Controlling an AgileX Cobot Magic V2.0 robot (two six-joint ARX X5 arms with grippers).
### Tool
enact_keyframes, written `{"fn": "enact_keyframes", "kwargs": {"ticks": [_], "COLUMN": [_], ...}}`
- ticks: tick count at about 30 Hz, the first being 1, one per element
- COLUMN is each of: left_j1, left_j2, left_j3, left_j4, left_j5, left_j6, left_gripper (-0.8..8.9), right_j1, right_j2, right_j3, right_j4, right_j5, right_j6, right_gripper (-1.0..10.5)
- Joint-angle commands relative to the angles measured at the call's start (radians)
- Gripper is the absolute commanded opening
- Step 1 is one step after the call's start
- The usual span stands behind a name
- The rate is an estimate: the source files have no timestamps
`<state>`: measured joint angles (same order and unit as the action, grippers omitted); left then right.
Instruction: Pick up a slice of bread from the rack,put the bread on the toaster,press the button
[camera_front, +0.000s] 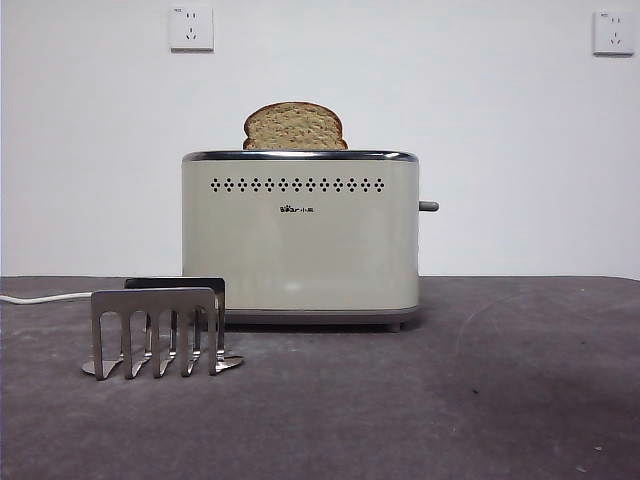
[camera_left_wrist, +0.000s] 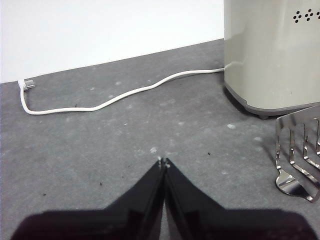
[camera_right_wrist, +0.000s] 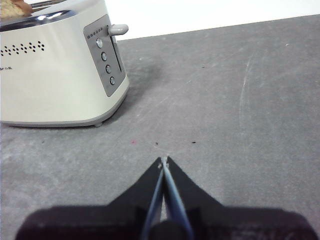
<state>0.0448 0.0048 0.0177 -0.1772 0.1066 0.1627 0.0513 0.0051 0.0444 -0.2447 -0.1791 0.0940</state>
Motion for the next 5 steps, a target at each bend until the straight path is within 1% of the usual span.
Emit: {"fn": "enact_keyframes", "kwargs": {"ticks": [1, 5], "left_j1": [0.003, 0.003], "left_j2": [-0.003, -0.003], "left_j3": [-0.015, -0.015], "left_j4": [0.004, 0.004], "left_j5": [-0.001, -0.001], "left_j6": [-0.01, -0.01], "left_gripper": [-0.04, -0.04], "right_j1": [0.002, 0.002], "right_j2": [0.001, 0.001], "right_j3": [-0.014, -0.014], "right_j4": [0.005, 0.005], "right_j5": [0.003, 0.003], "right_j6": [0.01, 0.01], "right_gripper": [0.0, 0.0]}}
